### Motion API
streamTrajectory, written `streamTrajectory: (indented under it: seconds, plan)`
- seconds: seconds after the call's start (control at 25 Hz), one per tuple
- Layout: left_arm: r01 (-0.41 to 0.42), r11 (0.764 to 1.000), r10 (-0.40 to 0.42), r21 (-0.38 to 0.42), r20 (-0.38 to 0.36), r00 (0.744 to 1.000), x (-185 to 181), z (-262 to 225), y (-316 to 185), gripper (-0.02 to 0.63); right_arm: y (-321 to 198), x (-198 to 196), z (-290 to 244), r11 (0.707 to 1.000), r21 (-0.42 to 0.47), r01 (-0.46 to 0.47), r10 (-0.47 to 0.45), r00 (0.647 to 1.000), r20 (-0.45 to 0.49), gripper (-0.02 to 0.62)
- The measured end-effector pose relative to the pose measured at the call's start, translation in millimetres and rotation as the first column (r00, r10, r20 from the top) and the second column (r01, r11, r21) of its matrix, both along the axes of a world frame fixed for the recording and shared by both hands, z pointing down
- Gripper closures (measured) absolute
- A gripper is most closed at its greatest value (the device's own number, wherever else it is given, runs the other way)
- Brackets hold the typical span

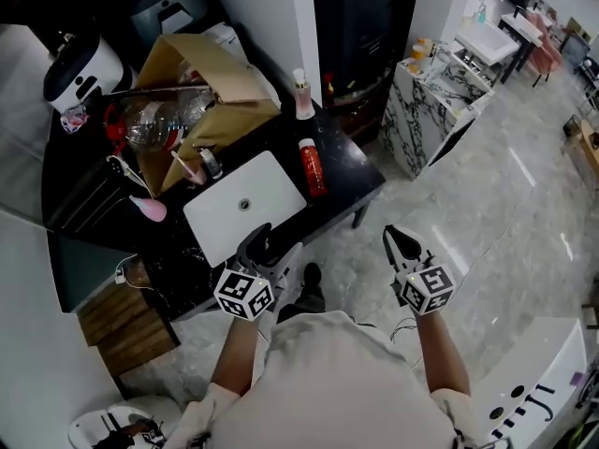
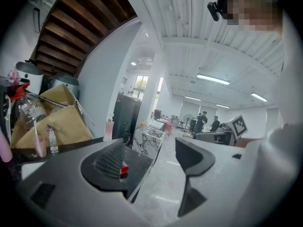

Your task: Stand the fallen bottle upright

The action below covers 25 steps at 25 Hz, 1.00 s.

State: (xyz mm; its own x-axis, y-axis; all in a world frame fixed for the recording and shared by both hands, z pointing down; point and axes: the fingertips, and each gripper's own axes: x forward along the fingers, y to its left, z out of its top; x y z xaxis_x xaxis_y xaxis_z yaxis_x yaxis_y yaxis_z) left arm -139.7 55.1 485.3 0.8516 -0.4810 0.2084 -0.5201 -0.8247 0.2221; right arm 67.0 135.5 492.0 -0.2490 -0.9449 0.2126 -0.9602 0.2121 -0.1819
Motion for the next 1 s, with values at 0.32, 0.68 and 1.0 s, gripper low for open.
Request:
streamTrajectory:
  seconds: [0.32,0.68,1.0]
  plan:
    - [-0.027,0.999,0.028,-0.033,0.009,1.0,11,8,-95,0.27,-85,4,9,0.998,-0.053,-0.026,0.025,1.0,-0.01,0.554]
    - [-0.092,0.993,0.094,-0.075,0.013,0.996,17,26,-173,0.27,-158,-1,24,0.991,-0.114,-0.063,0.061,0.998,-0.023,0.554]
    - [-0.133,0.984,0.136,-0.117,0.018,0.991,14,48,-211,0.27,-193,-16,37,0.983,-0.169,-0.065,0.057,0.997,-0.049,0.554]
